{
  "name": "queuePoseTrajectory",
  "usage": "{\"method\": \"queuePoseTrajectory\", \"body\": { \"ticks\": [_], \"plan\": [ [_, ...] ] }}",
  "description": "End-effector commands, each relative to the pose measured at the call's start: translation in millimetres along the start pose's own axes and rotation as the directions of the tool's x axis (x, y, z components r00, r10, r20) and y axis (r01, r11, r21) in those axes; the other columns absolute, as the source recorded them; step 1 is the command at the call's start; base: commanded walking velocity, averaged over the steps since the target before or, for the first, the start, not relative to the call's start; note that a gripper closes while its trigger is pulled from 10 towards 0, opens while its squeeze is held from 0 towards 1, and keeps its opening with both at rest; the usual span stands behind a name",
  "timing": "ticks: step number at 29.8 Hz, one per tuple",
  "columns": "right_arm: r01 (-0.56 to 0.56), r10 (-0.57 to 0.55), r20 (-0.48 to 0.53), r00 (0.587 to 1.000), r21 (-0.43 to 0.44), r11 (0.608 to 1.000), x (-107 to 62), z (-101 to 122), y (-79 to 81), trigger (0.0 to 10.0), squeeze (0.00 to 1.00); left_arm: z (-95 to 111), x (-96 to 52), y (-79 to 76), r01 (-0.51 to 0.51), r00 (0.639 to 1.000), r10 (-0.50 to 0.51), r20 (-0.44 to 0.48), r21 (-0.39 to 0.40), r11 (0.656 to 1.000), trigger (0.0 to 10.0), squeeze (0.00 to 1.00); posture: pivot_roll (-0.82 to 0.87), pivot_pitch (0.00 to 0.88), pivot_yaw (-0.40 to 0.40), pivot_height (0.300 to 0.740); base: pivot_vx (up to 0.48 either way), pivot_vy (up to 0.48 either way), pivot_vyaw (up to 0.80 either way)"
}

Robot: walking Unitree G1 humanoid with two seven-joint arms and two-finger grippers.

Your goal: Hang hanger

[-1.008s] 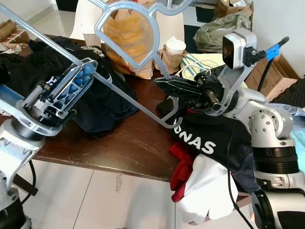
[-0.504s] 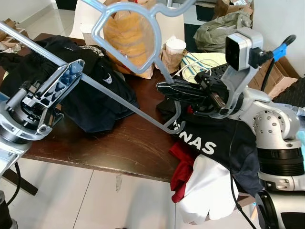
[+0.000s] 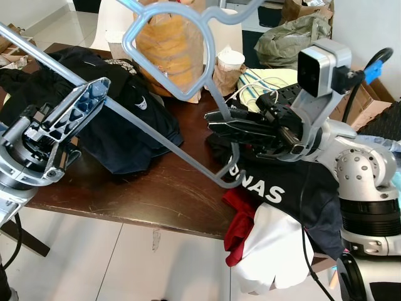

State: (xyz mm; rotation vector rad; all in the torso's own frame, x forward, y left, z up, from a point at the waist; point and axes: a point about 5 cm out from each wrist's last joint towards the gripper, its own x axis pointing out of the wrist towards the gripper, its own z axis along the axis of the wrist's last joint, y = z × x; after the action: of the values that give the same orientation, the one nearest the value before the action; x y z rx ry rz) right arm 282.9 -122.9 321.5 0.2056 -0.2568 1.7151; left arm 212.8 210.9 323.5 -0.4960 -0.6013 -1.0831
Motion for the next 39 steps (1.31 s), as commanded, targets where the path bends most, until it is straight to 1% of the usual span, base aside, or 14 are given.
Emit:
{"method": "queuePoseTrajectory", "body": {
  "ticks": [1,2,3,4,8,10,13,16,18,19,22,33,35,39],
  "plan": [
    [-0.052,0.052,0.022,0.998,-0.01,0.999,4.3,3.1,7.0,10.0,1.0,0.8,1.3,-5.3,0.021,0.999,-0.021,-0.031,0.017,1.0,0.0,0.0,-0.02,0.179,-0.04,0.74,0.0,0.0,0.0],
    [-0.045,0.046,0.029,0.999,-0.022,0.999,5.8,4.1,7.1,10.0,0.25,0.6,1.4,-5.7,0.024,0.999,-0.023,-0.034,0.017,1.0,0.0,0.0,-0.02,0.18,-0.039,0.74,0.0,0.0,0.0],
    [-0.045,0.046,0.029,0.999,-0.022,0.999,5.8,4.1,7.1,10.0,0.25,0.6,1.4,-5.7,0.024,0.999,-0.023,-0.034,0.017,1.0,0.0,0.0,-0.02,0.18,-0.039,0.74,0.0,0.0,0.0],
    [-0.041,0.042,0.032,0.999,-0.028,0.999,7.5,4.3,7.0,10.0,0.0,0.5,1.4,-5.5,0.024,0.999,-0.024,-0.037,0.015,1.0,0.0,0.0,-0.02,0.177,-0.036,0.74,0.0,0.0,0.0],
    [0.004,-0.002,0.029,1.0,-0.048,0.999,16.1,3.5,1.7,10.0,0.0,-2.2,2.4,-6.2,0.034,0.998,-0.034,-0.047,0.002,0.999,0.0,0.0,-0.02,0.18,-0.034,0.74,0.0,0.0,0.0],
    [0.004,-0.002,0.029,1.0,-0.048,0.999,16.1,3.5,1.7,10.0,0.0,-2.2,2.4,-6.2,0.034,0.998,-0.034,-0.047,0.002,0.999,0.0,0.0,-0.02,0.18,-0.034,0.74,0.0,0.0,0.0],
    [0.046,-0.043,0.063,0.997,-0.054,0.997,23.9,5.8,-3.1,10.0,0.0,-5.7,2.5,-6.9,0.037,0.998,-0.038,-0.054,-0.013,0.999,0.0,0.0,-0.02,0.182,-0.031,0.74,0.0,0.0,0.0],
    [0.046,-0.043,0.063,0.997,-0.054,0.997,23.9,5.8,-3.1,10.0,0.0,-5.7,2.5,-6.9,0.037,0.998,-0.038,-0.054,-0.013,0.999,0.0,0.0,-0.02,0.182,-0.031,0.74,0.0,0.0,0.0],
    [0.076,-0.072,0.086,0.994,-0.052,0.996,28.3,7.9,-6.1,10.0,0.0,-7.5,2.3,-7.3,0.04,0.997,-0.041,-0.059,-0.021,0.999,0.0,0.0,-0.02,0.182,-0.031,0.74,0.0,0.0,0.0],
    [0.153,-0.147,0.118,0.982,-0.043,0.987,37.6,11.5,-15.2,10.0,0.0,-11.8,2.6,-8.9,0.054,0.996,-0.056,-0.063,-0.046,0.998,0.0,0.0,-0.02,0.182,-0.032,0.74,0.0,0.0,0.0],
    [0.174,-0.168,0.123,0.978,-0.036,0.984,41.2,11.8,-17.8,10.0,0.0,-14.5,4.0,-9.8,0.06,0.996,-0.063,-0.064,-0.057,0.997,0.0,0.0,-0.02,0.182,-0.033,0.74,0.0,0.0,0.0],
    [0.118,-0.116,0.089,0.989,-0.016,0.993,48.2,6.5,-12.2,10.0,0.0,-22.5,9.8,-12.4,0.07,0.994,-0.075,-0.074,-0.076,0.995,0.0,0.0,-0.03,0.184,-0.037,0.74,0.0,0.0,0.0],
    [0.088,-0.087,0.073,0.994,-0.01,0.996,49.4,5.0,-9.4,10.0,0.0,-22.8,10.2,-12.8,0.071,0.994,-0.077,-0.076,-0.077,0.994,0.0,0.0,-0.03,0.183,-0.038,0.74,0.0,0.0,0.0],
    [0.012,-0.014,0.098,0.995,0.027,1.0,49.2,4.9,-1.1,10.0,0.0,-22.7,10.2,-13.2,0.069,0.994,-0.075,-0.084,-0.073,0.995,0.0,0.0,-0.03,0.186,-0.038,0.74,0.0,0.0,0.0]
  ]
}}
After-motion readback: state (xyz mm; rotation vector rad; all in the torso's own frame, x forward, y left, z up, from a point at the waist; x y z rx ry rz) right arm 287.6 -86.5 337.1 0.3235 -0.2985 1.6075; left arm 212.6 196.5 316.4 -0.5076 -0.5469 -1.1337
